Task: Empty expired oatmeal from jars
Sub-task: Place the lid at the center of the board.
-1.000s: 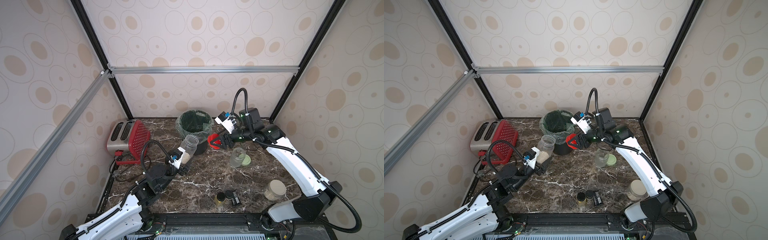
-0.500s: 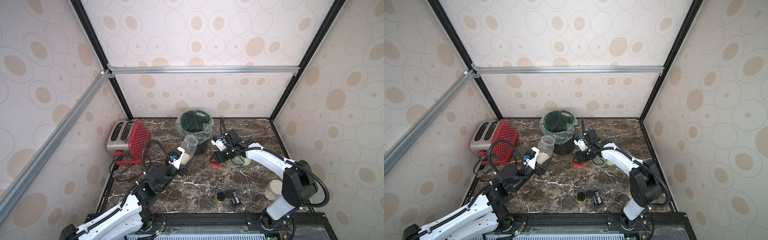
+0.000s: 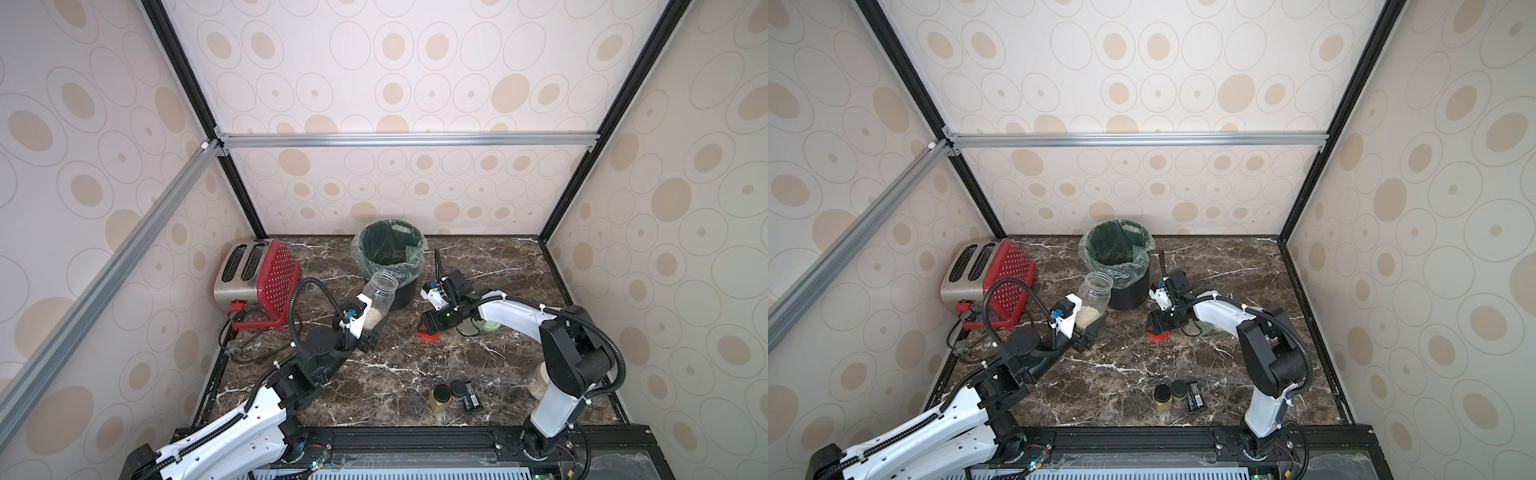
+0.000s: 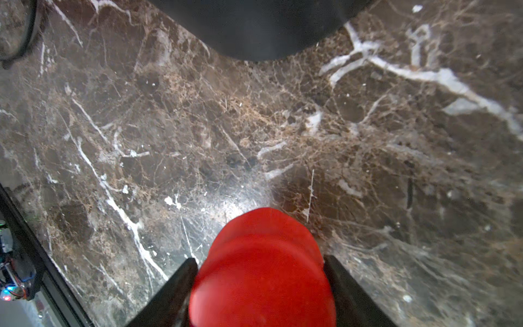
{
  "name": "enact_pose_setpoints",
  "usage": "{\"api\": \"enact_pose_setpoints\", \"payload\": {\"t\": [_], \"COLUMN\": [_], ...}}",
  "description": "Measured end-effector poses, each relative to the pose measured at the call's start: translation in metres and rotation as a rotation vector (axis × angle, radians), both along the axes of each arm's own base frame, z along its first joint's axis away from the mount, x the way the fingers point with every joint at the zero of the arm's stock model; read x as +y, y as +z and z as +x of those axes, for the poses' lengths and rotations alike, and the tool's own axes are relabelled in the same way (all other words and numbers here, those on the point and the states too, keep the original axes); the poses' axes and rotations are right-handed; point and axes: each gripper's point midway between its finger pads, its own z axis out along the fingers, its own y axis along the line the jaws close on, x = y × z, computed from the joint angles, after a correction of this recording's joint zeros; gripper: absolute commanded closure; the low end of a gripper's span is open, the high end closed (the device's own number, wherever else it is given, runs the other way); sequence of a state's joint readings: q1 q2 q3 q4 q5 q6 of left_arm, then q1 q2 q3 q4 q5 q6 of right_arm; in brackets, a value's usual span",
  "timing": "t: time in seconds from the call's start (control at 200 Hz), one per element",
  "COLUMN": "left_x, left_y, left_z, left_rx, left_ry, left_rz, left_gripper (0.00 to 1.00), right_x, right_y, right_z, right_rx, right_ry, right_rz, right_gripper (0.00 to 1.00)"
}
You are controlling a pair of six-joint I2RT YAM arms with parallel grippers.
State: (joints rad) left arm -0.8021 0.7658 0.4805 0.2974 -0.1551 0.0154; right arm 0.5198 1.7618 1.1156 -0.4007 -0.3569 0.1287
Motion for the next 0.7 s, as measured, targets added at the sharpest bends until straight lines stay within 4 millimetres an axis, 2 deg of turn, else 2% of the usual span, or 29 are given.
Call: {"api": "enact_pose_setpoints", "payload": {"t": [0.18, 0.33, 0.431, 0.531, 0.586, 0.701], "left_x": [-0.002, -0.004, -0.006, -0.008, -0.011, -0.018], "left_y": [-0.004, -0.004, -0.003, 0.000, 0.004, 0.013], "left_z": [0.001, 0.002, 0.002, 0.002, 0.003, 0.005], "left_rx": [0.008, 0.011, 0.017, 0.026, 0.026, 0.024], "left_ry": [-0.001, -0.010, -0.017, -0.024, -0.032, -0.054], "left_rz": [0.012, 0.021, 0.026, 0.035, 0.035, 0.034], "left_gripper": [0.65, 0.65, 0.65, 0.65, 0.65, 0.65], "right_x": [0.001, -0.002, -0.006, -0.007, -0.004, 0.009], "right_y": [0.000, -0.003, 0.006, 0.042, 0.075, 0.159], "right_z": [0.006, 0.004, -0.003, -0.012, -0.017, -0.032], "right_rx": [-0.022, -0.015, -0.010, -0.044, -0.090, -0.229], "right_ry": [-0.014, -0.020, -0.017, 0.001, 0.021, 0.098], "right_rz": [0.005, -0.008, -0.015, 0.022, 0.079, 0.262], "right_gripper": [0.13, 0.13, 0.13, 0.14, 0.14, 0.15]}}
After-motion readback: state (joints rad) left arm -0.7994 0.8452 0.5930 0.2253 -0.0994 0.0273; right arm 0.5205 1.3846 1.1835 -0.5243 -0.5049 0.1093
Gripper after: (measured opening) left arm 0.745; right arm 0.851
